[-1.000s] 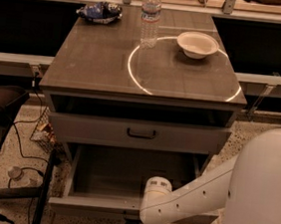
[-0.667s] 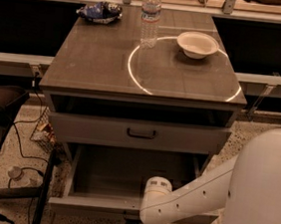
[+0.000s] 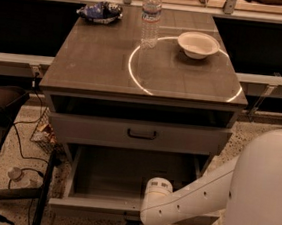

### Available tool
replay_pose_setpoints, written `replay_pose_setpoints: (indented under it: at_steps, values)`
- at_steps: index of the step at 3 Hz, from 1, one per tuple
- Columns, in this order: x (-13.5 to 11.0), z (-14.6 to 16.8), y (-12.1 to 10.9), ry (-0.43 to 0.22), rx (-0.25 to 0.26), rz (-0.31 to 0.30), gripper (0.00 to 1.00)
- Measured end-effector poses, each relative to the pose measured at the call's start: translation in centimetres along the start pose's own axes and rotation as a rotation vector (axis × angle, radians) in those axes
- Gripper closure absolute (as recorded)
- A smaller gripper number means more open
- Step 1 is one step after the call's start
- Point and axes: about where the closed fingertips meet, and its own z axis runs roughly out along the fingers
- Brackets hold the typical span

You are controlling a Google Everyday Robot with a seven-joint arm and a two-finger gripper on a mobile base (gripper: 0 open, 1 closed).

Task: Close middle drawer

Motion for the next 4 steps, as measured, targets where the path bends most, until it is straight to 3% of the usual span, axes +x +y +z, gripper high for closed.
replay_pose_setpoints:
  at_steps: [1, 3, 4]
  values:
    - [0.00, 0.00, 0.00, 0.000, 0.000, 0.000, 0.59]
    - [0.02, 0.03, 0.04, 0.000, -0.001, 0.000, 0.00]
    - [0.02, 0.04, 0.05, 0.000, -0.001, 0.000, 0.00]
